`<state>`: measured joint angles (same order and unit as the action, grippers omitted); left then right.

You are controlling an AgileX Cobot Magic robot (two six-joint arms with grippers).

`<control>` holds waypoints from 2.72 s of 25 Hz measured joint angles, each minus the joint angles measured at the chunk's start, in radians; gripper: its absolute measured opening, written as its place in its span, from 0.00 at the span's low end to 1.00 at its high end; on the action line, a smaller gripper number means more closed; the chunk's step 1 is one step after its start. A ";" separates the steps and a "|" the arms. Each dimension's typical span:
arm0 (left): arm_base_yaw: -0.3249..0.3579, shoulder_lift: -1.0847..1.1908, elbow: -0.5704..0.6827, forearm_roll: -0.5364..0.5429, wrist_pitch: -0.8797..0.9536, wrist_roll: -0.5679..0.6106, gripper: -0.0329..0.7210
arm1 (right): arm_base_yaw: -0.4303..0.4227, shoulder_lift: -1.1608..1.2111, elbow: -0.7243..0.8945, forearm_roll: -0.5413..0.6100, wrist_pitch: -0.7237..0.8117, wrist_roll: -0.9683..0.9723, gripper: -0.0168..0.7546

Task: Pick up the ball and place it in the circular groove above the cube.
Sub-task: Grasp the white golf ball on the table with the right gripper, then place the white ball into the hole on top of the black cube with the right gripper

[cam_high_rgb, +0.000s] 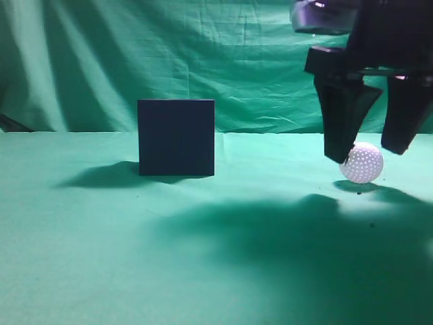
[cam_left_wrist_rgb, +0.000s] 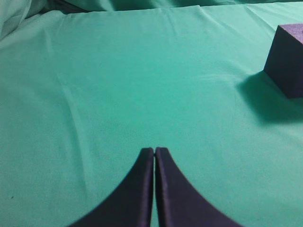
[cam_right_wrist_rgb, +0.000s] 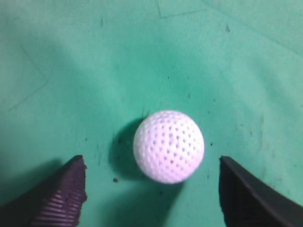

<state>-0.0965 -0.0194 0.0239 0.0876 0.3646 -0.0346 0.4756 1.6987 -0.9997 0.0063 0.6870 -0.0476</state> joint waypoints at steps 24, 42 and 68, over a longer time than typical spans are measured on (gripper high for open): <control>0.000 0.000 0.000 0.000 0.000 0.000 0.04 | 0.026 0.037 -0.230 -0.053 0.070 0.093 0.44; 0.000 0.000 0.000 0.000 0.000 0.000 0.04 | 0.219 0.252 -0.603 0.058 0.045 0.014 0.44; 0.000 0.000 0.000 0.000 0.000 0.000 0.04 | 0.219 0.304 -0.873 0.044 0.354 0.034 0.64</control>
<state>-0.0965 -0.0194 0.0239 0.0876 0.3646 -0.0346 0.6944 2.0024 -1.8732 0.0506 1.0405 -0.0141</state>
